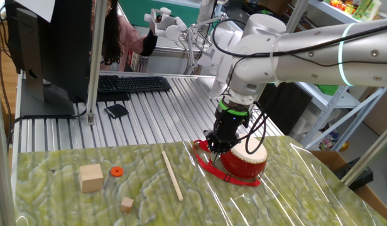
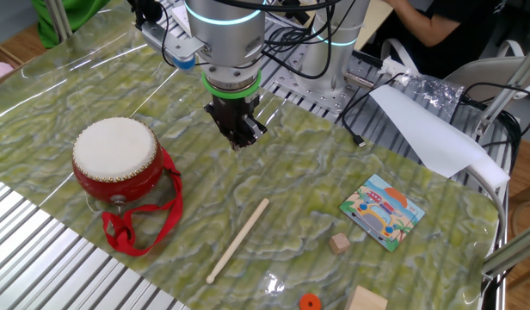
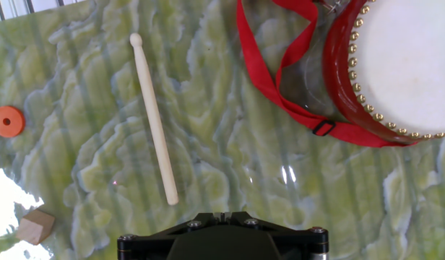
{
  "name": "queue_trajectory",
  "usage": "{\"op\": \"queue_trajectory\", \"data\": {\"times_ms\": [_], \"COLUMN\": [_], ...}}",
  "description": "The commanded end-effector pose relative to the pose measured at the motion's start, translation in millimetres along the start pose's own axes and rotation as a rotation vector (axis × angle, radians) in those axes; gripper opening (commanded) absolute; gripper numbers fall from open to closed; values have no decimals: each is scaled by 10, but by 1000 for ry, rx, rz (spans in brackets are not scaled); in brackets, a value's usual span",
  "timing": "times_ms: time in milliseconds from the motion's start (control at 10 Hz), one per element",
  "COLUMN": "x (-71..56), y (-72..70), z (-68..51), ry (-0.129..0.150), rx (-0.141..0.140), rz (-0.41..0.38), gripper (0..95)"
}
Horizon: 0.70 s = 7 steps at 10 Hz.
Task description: Play the drum
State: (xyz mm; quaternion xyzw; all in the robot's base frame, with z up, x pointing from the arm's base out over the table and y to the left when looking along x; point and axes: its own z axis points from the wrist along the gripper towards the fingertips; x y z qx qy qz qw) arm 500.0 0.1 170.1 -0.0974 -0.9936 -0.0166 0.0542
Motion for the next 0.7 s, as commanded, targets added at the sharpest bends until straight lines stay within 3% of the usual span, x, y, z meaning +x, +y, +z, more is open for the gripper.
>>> {"op": "queue_trajectory", "data": {"times_ms": [100,700], "x": [0,0], "y": [-1,-1], "z": [1,1], "ry": [0,-1], "rx": [0,0], "rz": [-2,-8], "gripper": [0,0]}}
